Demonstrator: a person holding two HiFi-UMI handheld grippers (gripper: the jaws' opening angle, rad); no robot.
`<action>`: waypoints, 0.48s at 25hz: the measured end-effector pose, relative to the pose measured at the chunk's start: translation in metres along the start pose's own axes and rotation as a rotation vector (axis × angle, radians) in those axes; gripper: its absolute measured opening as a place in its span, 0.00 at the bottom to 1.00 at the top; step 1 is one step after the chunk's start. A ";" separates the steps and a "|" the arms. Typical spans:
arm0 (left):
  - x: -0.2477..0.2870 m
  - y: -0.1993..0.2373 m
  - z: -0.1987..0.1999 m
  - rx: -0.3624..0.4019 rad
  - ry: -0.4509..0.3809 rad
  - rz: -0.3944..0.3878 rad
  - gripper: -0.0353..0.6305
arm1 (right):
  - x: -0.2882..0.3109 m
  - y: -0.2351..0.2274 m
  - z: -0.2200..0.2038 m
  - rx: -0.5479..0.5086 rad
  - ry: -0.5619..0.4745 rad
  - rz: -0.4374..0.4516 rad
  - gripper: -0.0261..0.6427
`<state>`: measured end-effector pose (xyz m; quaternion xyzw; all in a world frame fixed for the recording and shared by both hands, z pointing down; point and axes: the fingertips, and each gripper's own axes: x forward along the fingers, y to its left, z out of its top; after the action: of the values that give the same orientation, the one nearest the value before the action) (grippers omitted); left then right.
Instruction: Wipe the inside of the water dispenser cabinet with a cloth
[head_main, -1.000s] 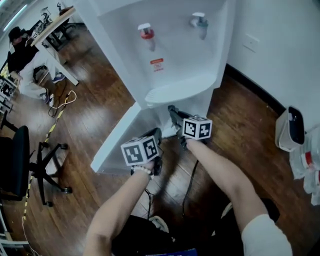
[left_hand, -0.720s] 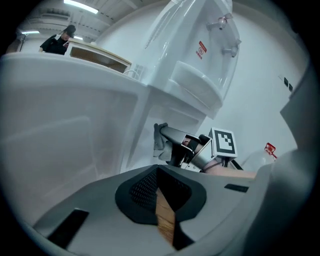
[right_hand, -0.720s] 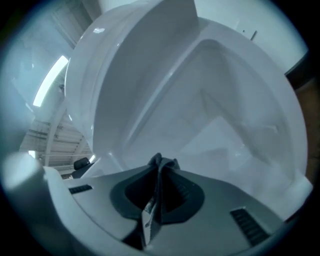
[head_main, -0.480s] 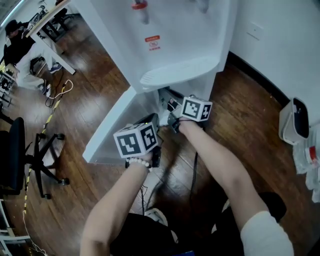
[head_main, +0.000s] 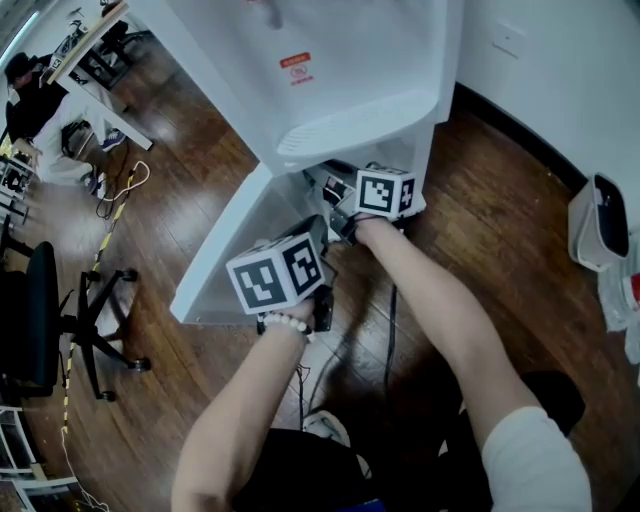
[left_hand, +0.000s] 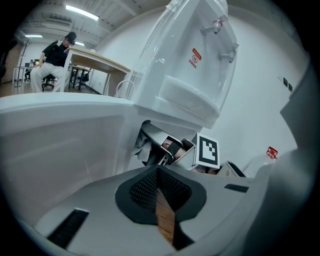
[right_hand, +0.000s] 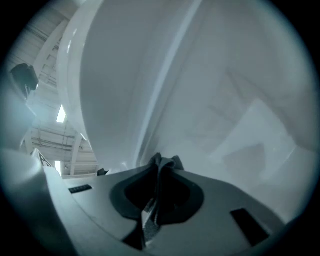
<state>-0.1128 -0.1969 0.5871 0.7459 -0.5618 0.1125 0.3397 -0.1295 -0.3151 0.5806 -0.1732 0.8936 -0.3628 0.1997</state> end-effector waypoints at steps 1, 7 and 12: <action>0.000 0.001 -0.001 0.000 0.003 -0.001 0.05 | 0.000 -0.003 -0.003 -0.009 0.003 -0.009 0.09; 0.005 0.008 -0.001 0.001 0.005 0.002 0.05 | -0.012 -0.049 -0.044 0.005 0.066 -0.115 0.09; 0.011 0.014 -0.004 0.032 0.017 0.022 0.05 | -0.024 -0.078 -0.073 -0.013 0.067 -0.194 0.09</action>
<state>-0.1212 -0.2046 0.6011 0.7440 -0.5652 0.1315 0.3312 -0.1313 -0.3150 0.6898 -0.2481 0.8810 -0.3805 0.1325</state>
